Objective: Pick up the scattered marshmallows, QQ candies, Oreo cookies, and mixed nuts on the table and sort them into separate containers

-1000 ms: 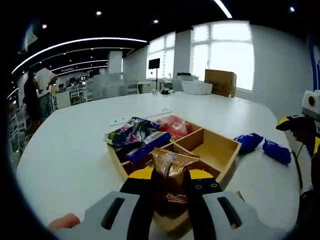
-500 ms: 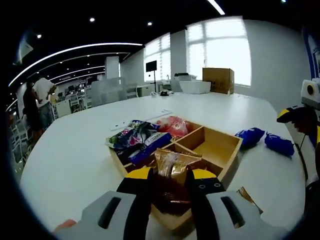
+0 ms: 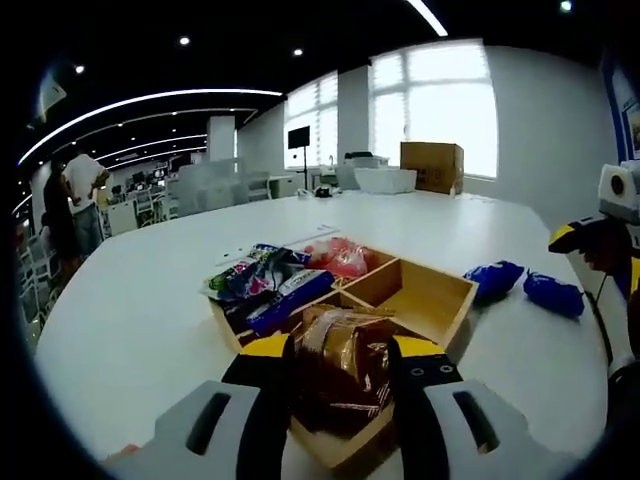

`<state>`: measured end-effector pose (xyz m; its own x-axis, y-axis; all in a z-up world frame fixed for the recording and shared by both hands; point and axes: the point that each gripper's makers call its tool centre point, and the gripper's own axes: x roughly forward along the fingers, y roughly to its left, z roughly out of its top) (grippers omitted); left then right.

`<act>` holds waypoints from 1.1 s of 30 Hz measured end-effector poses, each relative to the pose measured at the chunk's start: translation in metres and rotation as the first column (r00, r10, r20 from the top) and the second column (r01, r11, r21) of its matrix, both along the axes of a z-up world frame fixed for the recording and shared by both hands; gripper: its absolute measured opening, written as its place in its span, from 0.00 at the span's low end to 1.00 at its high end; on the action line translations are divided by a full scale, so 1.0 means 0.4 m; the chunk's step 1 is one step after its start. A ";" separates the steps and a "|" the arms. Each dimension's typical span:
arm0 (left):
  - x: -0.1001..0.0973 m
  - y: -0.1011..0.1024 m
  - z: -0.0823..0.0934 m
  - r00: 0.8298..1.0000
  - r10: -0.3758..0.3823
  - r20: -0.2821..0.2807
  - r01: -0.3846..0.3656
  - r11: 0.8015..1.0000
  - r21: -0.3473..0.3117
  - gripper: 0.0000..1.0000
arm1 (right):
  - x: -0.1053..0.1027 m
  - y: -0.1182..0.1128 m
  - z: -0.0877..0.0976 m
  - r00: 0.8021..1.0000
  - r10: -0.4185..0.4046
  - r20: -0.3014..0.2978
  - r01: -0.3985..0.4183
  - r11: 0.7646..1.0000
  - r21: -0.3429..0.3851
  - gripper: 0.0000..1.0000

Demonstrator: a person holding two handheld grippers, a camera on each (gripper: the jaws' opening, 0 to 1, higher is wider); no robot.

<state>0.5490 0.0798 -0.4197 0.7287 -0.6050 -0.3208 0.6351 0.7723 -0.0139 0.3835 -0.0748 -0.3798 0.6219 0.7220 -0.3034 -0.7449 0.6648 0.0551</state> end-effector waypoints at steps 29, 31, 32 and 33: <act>-0.012 -0.034 0.034 0.995 -0.037 0.093 0.040 0.998 -0.038 0.81 | -0.001 -0.006 -0.001 1.000 -0.004 0.001 0.004 1.000 0.002 0.71; -0.013 -0.035 0.036 0.994 -0.037 0.107 0.041 0.998 -0.038 0.86 | 0.000 -0.007 0.000 1.000 -0.007 0.002 0.007 1.000 0.003 0.71; -0.011 -0.033 0.039 0.992 -0.032 0.122 0.037 0.999 -0.034 0.87 | -0.001 -0.007 0.001 1.000 -0.006 0.002 0.006 1.000 0.002 0.71; -0.010 -0.033 0.040 0.991 -0.033 0.133 0.038 0.999 -0.031 0.88 | 0.000 -0.007 0.001 1.000 -0.005 0.002 0.005 1.000 0.002 0.71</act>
<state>0.5449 0.0667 -0.4035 0.7411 -0.6402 -0.2021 0.6602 0.7497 0.0462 0.3833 -0.0777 -0.3796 0.6261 0.7193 -0.3010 -0.7416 0.6685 0.0551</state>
